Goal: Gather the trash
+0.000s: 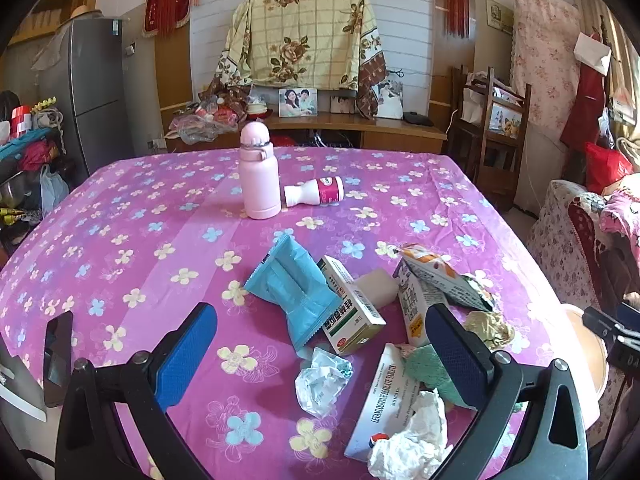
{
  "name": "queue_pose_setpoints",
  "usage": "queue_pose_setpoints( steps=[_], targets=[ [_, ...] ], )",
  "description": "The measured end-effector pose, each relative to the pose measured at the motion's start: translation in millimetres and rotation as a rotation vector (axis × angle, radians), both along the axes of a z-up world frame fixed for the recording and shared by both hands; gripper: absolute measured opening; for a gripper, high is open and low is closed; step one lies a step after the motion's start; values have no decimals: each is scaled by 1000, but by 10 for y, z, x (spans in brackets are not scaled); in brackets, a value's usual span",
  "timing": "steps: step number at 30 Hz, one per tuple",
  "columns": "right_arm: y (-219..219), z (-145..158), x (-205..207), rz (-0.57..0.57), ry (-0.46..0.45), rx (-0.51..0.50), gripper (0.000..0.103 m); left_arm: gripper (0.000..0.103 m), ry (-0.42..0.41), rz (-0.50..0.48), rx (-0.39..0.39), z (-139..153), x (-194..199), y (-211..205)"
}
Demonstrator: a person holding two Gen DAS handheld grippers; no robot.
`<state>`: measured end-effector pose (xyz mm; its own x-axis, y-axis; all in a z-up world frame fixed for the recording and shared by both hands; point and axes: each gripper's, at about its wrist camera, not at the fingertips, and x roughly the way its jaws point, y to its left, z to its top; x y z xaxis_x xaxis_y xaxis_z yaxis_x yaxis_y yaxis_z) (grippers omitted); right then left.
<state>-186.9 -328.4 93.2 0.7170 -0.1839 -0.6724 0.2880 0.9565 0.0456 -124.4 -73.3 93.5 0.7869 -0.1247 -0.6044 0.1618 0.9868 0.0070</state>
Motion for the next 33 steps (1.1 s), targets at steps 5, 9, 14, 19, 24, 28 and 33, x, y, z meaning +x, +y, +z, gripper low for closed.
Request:
queue_pose_setpoints(
  steps=[5,9,14,19,24,28,33],
  targets=[
    [315,68,-24,40,-26,-10,103,103,-17,3,-5,69,-73,29],
    [466,112,-24,62,-40,-21,103,103,-38,9,-4,104,-129,59],
    [567,152,-36,72,-61,-15,103,103,-41,19,-22,123,-153,112],
    [612,193,-48,70,-79,-28,103,103,-46,22,-31,132,-166,125],
    [626,205,-49,70,-89,-32,103,103,-52,18,-29,140,-178,127],
    [639,216,-47,76,-91,-35,103,103,-51,17,-26,129,-190,108],
    [648,233,-52,76,-96,-36,103,103,-43,19,-21,116,-188,99]
  ],
)
